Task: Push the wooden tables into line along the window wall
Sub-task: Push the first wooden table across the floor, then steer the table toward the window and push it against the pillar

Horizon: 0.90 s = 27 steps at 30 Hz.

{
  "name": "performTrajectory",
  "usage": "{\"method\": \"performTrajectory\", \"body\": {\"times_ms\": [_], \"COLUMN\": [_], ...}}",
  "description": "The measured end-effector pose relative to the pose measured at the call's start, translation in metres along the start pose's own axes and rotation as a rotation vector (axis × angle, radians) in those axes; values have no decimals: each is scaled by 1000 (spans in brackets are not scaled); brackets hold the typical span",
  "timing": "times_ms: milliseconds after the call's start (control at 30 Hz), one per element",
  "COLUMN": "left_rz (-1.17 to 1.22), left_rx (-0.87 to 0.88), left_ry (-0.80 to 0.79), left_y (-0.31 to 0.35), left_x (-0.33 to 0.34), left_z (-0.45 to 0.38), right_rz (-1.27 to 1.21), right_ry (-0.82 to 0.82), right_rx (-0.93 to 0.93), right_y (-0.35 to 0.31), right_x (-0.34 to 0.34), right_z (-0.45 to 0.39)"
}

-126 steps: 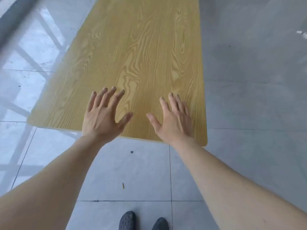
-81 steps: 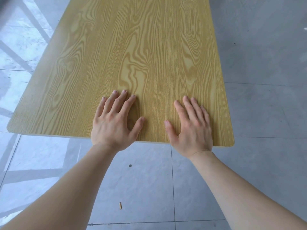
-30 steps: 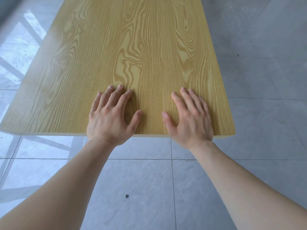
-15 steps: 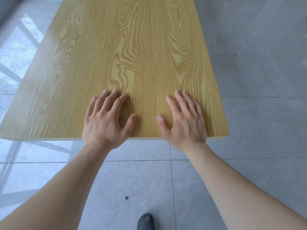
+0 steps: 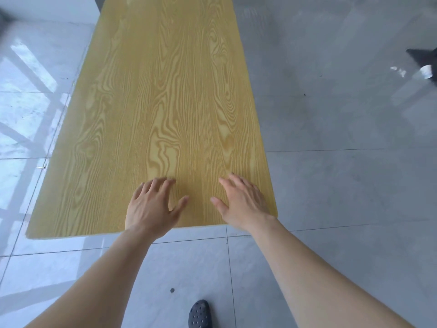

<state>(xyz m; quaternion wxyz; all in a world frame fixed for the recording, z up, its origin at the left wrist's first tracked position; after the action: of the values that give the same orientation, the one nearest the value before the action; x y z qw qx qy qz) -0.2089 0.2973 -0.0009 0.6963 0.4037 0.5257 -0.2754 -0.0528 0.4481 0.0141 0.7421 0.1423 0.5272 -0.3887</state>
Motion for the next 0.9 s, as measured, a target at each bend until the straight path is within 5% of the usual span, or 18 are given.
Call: {"method": "performTrajectory", "body": {"times_ms": [400,900], "left_rz": [-28,-32], "left_rx": [97,145], "left_ry": [-137,-108], "left_y": [120,365], "left_x": [-82,-130], "left_z": [-85,-312], "right_rz": [0,23], "right_ry": [-34,24], "right_rx": [74,119], "right_y": [82,343], "right_x": [-138,-323], "right_z": [1,-112]}}
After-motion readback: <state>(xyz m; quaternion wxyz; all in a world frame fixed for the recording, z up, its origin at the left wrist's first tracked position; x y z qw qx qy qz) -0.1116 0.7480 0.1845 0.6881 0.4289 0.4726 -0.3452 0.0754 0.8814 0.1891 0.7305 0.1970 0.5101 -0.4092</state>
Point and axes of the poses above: each hand's wrist, its own z-axis away from the middle knuckle, its own x-axis out of the palm, y = z × x, the point moved 6 cm from there along -z, towards the middle knuckle, and after that the axes turned 7 degrees about x, right-handed, at the moved point
